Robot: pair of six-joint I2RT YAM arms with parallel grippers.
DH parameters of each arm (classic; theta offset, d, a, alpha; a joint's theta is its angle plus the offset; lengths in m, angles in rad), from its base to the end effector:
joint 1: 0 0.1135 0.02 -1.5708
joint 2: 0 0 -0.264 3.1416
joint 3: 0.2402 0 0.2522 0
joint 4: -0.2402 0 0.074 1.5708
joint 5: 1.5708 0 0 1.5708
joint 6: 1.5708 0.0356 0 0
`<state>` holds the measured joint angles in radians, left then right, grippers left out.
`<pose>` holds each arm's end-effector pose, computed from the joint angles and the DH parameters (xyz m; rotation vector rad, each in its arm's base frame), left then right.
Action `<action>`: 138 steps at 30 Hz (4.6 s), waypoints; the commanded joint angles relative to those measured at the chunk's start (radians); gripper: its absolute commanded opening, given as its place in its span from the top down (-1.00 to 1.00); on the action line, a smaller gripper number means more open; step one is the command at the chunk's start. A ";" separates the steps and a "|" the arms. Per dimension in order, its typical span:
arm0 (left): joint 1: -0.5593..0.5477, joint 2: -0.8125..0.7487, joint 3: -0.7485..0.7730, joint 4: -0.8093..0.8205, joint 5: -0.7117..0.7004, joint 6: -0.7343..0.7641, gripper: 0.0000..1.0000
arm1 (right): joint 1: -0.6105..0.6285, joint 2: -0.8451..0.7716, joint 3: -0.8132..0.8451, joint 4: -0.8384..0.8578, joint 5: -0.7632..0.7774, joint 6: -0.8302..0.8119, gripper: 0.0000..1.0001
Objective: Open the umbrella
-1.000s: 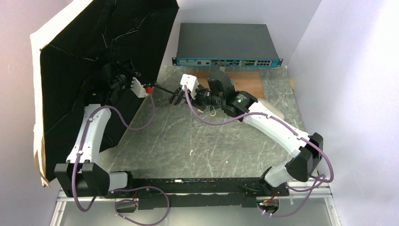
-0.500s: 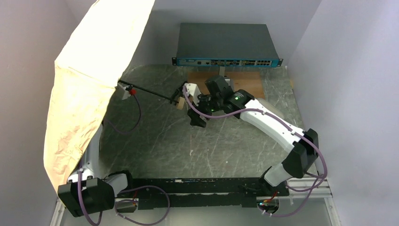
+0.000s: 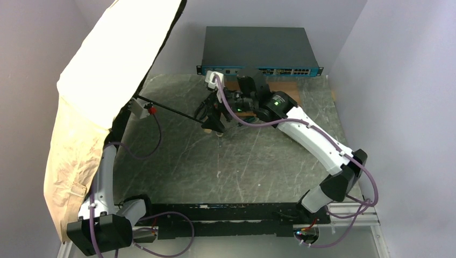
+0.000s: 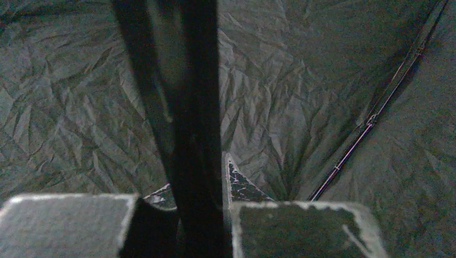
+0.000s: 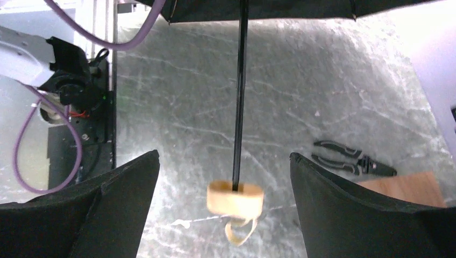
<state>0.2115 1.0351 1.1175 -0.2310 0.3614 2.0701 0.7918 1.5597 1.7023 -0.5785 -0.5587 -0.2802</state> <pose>0.2281 0.0361 0.4046 1.6950 0.8941 1.3381 0.2293 0.2591 0.4277 -1.3440 1.5423 0.8830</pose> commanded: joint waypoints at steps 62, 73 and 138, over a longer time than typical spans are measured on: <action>0.351 0.360 0.353 0.438 -0.182 0.213 0.75 | 0.123 0.045 -0.352 -0.337 0.345 -0.234 1.00; 0.395 0.392 0.386 0.413 -0.163 0.258 0.69 | 0.121 0.062 -0.370 -0.378 0.370 -0.235 1.00; -0.228 -0.151 0.188 -1.280 0.314 0.188 -0.47 | 0.089 0.218 -0.110 0.496 0.192 0.376 1.00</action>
<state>0.0299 0.8593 1.2095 -1.3674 0.6132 2.0701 0.8894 1.8160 1.6611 -0.3893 -0.3958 -0.0387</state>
